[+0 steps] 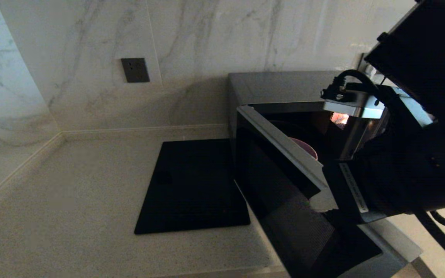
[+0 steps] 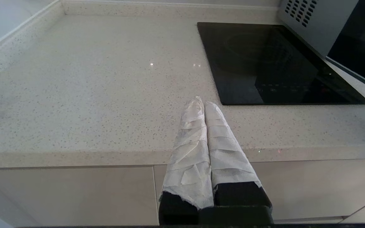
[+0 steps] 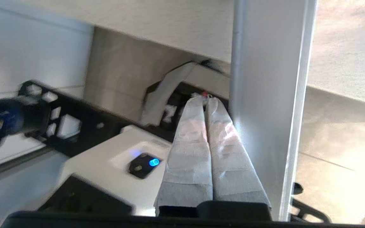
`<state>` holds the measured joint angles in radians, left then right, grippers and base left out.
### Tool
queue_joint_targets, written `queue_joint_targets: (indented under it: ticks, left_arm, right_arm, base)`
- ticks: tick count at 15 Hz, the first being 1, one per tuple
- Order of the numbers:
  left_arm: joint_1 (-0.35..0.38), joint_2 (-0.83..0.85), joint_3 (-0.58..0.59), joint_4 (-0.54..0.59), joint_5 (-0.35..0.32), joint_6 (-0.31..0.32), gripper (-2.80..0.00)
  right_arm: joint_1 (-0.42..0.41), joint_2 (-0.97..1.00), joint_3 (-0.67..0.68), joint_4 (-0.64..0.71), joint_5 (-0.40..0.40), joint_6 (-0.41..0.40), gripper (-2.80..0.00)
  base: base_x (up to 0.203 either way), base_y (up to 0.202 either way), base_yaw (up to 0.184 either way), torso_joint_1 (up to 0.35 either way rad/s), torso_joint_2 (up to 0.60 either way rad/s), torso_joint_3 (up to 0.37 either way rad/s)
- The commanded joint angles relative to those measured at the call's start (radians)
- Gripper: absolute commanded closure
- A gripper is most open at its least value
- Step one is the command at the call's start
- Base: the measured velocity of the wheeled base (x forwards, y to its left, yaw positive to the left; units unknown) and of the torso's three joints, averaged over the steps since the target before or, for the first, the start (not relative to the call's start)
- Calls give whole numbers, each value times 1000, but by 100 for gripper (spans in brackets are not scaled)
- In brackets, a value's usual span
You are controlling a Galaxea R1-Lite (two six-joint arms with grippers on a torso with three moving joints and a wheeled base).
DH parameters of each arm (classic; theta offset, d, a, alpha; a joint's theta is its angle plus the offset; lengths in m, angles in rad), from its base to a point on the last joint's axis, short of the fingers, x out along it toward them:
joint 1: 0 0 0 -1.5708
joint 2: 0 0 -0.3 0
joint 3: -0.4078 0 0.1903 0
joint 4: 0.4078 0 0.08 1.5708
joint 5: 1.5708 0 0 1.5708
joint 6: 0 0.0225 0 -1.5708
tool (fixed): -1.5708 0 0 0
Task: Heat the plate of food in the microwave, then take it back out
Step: Close the microwave oven
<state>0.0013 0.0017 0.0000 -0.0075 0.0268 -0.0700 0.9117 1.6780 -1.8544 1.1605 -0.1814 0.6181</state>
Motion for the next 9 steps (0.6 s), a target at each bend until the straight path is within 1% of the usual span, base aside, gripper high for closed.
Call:
queue_joint_targets:
  ticks: [1, 6, 9]
  left_arm:
    - [0, 0, 0, 0, 1, -1, 0]
    - [0, 0, 0, 0, 1, -1, 0]
    - [0, 0, 0, 0, 1, -1, 0]
  right_arm:
    - [-39, -37, 35, 8, -14, 3, 0]
    - [-146, -105, 86, 8, -15, -2, 0]
    - [-240, -143, 115, 5, -11, -23, 0]
  base:
    - [0, 0, 0, 0, 0, 0]
    - [0, 0, 0, 0, 0, 0]
    - [0, 0, 0, 0, 0, 0]
